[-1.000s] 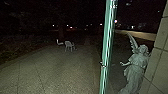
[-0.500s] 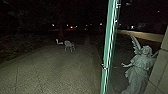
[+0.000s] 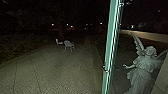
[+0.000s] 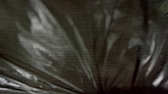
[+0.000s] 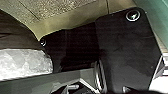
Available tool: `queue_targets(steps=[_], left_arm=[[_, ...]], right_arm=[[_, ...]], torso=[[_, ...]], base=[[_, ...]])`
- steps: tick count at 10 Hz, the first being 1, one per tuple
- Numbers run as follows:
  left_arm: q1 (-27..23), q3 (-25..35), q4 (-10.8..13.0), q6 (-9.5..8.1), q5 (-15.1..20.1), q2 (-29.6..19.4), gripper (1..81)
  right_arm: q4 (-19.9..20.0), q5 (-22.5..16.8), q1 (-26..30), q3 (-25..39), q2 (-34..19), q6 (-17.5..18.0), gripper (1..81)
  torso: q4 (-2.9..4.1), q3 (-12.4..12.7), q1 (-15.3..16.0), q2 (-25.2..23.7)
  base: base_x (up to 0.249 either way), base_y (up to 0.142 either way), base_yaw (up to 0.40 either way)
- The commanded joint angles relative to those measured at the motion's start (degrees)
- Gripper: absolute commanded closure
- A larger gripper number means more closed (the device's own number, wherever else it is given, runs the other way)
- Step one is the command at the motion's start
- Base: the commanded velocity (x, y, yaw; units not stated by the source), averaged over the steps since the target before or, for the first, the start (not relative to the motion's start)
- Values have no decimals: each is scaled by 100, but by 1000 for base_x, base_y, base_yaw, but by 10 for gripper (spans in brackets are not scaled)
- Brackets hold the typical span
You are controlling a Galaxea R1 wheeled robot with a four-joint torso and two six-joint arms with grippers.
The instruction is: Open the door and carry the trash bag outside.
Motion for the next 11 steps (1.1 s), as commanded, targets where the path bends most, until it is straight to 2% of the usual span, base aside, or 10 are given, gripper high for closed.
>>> queue_targets(steps=[1,11], left_arm=[[-387,11,-3,4,319,6,811],[-387,11,-12,4,319,15,811]], right_arm=[[-4,-250,280,45,40,-20,10],[-13,-250,245,45,49,-20,10]], torso=[[0,0,0,0],[0,0,2,0]], base=[[132,0,0],[133,0,0]])
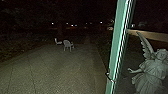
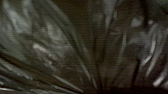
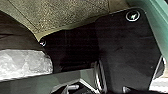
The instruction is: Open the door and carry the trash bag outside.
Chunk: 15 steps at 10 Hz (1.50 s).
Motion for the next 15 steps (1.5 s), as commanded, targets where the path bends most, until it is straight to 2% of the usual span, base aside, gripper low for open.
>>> queue_targets(steps=[1,15], left_arm=[[-400,13,-3,4,320,32,811],[-400,13,-3,4,320,24,811]], right_arm=[[-13,-250,254,37,37,-20,10],[-13,-249,254,28,46,-20,10]], torso=[[0,0,0,0],[0,-7,15,20]], base=[[135,0,0],[133,0,0]])
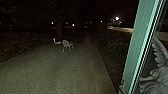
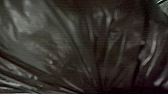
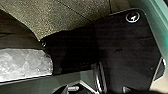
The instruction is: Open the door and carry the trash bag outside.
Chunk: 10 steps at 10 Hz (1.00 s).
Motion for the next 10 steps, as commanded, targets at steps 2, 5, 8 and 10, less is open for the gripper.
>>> queue_targets(steps=[2,5,8,10], left_arm=[[-392,11,-3,3,336,8,811],[-392,11,-29,3,336,-1,811],[-392,11,-12,3,336,8,811],[-383,11,-3,3,336,8,811]], right_arm=[[-39,-267,254,36,37,-20,10],[-57,-267,254,36,37,-29,10],[-48,-267,254,36,37,-20,10],[-48,-267,254,36,37,-20,10]], torso=[[0,0,-4,-2],[0,0,-9,-4],[0,0,-6,-2],[0,-2,0,0]], base=[[132,0,0],[132,0,0],[121,0,0],[33,0,0]])
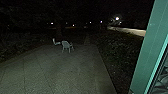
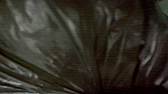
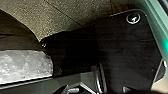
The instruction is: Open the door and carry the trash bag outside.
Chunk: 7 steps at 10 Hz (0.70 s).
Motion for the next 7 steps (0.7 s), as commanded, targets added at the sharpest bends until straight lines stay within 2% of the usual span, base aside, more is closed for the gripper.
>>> queue_targets(steps=[1,2,3,5,7], left_arm=[[-333,11,5,3,340,-1,811],[-324,10,6,3,340,-10,811],[-324,11,6,3,348,-27,811],[-324,89,14,12,348,-106,811],[-333,421,6,3,340,-307,811]], right_arm=[[-44,-267,213,41,29,-28,10],[-53,-276,213,41,21,-37,10],[-62,-311,204,41,12,-46,10],[-71,-355,204,41,3,-46,10],[-71,-355,204,41,-6,-54,10]], torso=[[0,0,0,0],[0,0,0,0],[0,-540,-2,0],[0,-634,-6,0],[0,-976,-11,-2]], base=[[0,0,0],[0,0,0],[0,0,0],[0,0,0],[0,0,0]])
